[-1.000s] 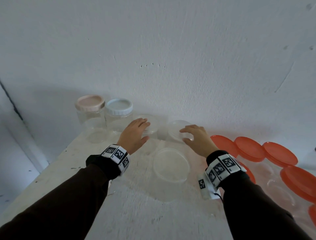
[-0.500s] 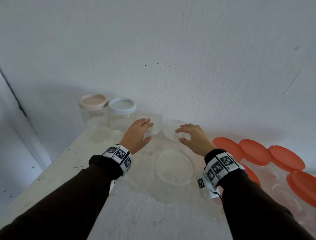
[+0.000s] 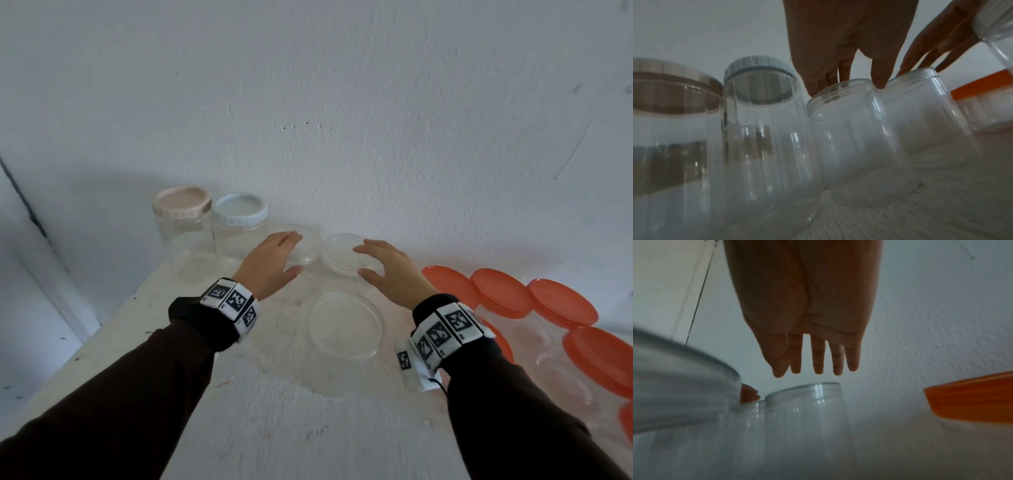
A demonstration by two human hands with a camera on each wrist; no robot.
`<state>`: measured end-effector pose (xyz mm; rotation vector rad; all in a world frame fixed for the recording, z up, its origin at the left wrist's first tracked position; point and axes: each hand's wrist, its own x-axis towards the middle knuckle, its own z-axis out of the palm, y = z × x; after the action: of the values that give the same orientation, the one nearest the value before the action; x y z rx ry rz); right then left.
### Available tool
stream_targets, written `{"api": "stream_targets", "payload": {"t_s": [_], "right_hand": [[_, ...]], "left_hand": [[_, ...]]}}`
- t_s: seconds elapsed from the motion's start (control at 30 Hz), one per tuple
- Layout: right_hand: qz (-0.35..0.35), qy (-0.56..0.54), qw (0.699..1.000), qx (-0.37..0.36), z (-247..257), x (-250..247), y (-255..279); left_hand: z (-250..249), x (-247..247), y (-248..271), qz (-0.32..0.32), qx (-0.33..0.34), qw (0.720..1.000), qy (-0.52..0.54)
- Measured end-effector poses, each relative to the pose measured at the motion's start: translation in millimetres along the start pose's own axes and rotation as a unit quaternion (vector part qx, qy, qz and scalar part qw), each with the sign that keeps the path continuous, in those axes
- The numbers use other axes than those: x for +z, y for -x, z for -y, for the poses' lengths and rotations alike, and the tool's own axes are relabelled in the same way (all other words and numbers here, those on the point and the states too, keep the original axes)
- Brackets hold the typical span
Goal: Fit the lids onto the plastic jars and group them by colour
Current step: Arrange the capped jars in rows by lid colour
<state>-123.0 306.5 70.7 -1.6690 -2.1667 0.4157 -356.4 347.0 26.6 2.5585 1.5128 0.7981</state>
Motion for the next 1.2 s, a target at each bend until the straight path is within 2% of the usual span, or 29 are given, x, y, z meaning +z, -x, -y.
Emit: {"api": "stream_targets", "payload": {"t_s": [0.13, 0.2, 0.3, 0.37, 0.43, 0.57, 0.73, 0.87, 0.97, 1.07, 1.2], "right_hand": [[-0.047, 0.021, 0.999, -0.002, -13, -13, 33], [-0.067, 0.042, 0.997, 0.008, -25, -16, 52], [-0.089, 0.052, 0.994, 0.038, -47, -18, 82], [-0.091, 0.060, 0.991, 0.074, -58, -20, 101], [-0.078, 0.076, 0.988, 0.110, -65, -20, 116], [-0.019, 0.105, 0.985, 0.139, -73, -14, 136], [0.008, 0.135, 0.984, 0.119, -70, -6, 144], [0.012, 0.131, 0.987, 0.088, -63, 4, 143], [0.015, 0.173, 0.982, 0.073, -57, 12, 139], [-0.015, 0.166, 0.984, 0.065, -51, 18, 136], [-0.027, 0.169, 0.983, 0.069, -50, 21, 137]], "left_hand": [[-24, -8, 10, -0.051, 0.068, 0.993, 0.079], [-42, -10, 18, -0.009, 0.098, 0.983, 0.154], [-66, -11, 33, 0.096, 0.127, 0.964, 0.211], [-76, -11, 41, 0.169, 0.127, 0.956, 0.204], [-83, -11, 46, 0.214, 0.132, 0.955, 0.158], [-91, -13, 49, 0.235, 0.112, 0.961, 0.096], [-93, -16, 48, 0.198, 0.114, 0.965, 0.127], [-98, -45, 32, 0.126, 0.133, 0.969, 0.163], [-102, -73, 10, 0.069, 0.139, 0.973, 0.173], [-100, -89, -15, 0.025, 0.132, 0.978, 0.160], [-89, -88, -43, 0.011, 0.094, 0.990, 0.108]]}}
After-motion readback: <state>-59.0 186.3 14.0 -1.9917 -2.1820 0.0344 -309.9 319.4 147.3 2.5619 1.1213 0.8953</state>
